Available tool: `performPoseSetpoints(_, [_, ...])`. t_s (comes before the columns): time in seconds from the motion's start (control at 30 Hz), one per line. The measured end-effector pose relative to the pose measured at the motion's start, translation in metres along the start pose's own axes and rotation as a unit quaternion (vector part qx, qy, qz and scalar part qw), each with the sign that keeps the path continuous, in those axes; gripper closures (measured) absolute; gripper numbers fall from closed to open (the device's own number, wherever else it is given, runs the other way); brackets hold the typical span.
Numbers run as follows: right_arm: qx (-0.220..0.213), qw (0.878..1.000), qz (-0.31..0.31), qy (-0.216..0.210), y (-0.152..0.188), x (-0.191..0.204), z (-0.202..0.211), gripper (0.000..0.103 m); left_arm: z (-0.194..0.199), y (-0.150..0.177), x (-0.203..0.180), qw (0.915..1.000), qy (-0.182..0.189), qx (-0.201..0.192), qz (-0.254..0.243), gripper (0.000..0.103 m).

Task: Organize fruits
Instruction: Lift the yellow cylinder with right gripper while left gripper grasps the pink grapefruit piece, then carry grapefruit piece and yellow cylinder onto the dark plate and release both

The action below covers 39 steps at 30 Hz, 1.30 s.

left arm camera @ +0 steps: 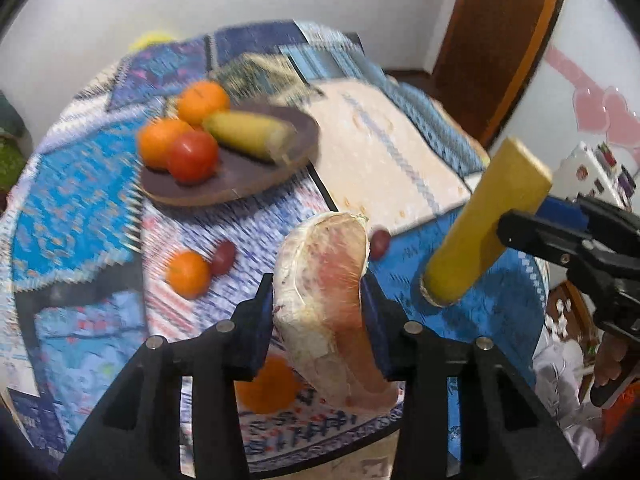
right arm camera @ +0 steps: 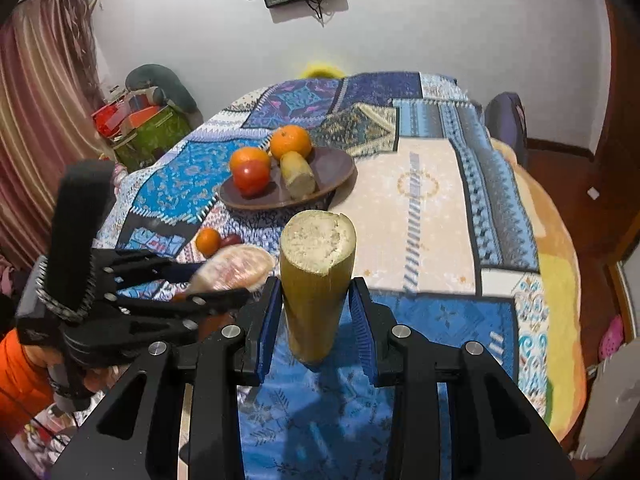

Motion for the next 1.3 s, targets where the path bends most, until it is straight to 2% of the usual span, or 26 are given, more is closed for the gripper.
performPoseSetpoints(0.23, [-0.027, 1.0, 0.013, 0.004, -0.031, 0.007, 0.002, 0.071, 0.032, -0.033, 0.036, 0.9984, -0.019, -0.048, 0.023, 0.062])
performPoseSetpoints(0.47, [-0.044, 0.999, 0.028, 0.003, -0.062, 0.013, -0.008, 0.071, 0.03, -0.063, 0.055, 0.9965, -0.031, -0.071, 0.032, 0.062])
performPoseSetpoints(0.77, [-0.054, 0.997, 0.046, 0.014, -0.095, 0.008, -0.037, 0.071, -0.005, -0.096, 0.064, 0.9958, -0.037, -0.078, 0.032, 0.062])
performPoseSetpoints(1.07, [-0.031, 0.998, 0.062, 0.013, -0.118, 0.001, -0.082, 0.071, -0.05, -0.119, 0.078, 0.9962, -0.03, -0.068, 0.046, 0.062])
performPoseSetpoints(1.3, [-0.024, 0.997, 0.067, 0.011, -0.126, 0.001, -0.106, 0.071, -0.072, -0.136, 0.083, 0.9951, -0.042, -0.073, 0.052, 0.062])
Point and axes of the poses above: each gripper's, at about its wrist camera, not at the fingertips, and z roughly against the way its jaws point, x to its left, y to its underside, the point moved 6 cm from there along -z, roughly the way its jaws point, and after that the axes turned 3 degrees about y, right-handed, at the moved point
